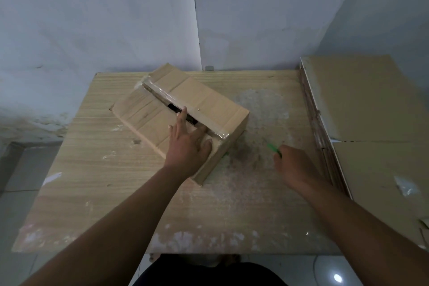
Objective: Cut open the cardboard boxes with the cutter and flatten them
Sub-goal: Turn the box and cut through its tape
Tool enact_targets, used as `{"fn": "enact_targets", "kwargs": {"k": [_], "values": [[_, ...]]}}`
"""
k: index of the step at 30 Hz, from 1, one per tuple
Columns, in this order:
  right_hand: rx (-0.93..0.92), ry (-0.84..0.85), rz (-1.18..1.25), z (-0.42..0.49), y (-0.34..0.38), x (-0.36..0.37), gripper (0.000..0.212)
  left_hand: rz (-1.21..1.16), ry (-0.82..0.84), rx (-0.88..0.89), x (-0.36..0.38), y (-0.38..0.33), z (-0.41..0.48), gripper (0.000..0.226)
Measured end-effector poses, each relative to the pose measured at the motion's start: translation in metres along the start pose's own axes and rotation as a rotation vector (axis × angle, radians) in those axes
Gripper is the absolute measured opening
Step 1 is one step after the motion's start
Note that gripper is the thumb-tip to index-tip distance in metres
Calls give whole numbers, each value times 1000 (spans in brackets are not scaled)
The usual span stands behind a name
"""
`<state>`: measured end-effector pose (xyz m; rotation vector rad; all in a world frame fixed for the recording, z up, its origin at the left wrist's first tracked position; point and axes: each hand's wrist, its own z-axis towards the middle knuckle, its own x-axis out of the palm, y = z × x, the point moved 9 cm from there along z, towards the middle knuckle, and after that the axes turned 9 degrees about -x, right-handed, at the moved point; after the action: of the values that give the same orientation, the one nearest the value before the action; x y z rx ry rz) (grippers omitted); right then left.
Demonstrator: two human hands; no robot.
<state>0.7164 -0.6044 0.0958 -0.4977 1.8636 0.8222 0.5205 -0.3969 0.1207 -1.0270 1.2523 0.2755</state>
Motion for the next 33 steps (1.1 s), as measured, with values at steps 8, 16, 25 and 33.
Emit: {"fn": "enact_targets", "kwargs": {"k": [8,16,25,33], "values": [[-232,-131,47,14,89,-28,55,213,196,56,8,-15,0,94],[-213,133,-211,50,156,-1,123,122,262,257,-36,-14,-5,58],[-315,-212,-334,34,187,-23,46,-203,-172,424,-134,8,-35,48],[-185,-396,37,29,205,-107,20,-119,-62,460,-131,70,-41,36]]}}
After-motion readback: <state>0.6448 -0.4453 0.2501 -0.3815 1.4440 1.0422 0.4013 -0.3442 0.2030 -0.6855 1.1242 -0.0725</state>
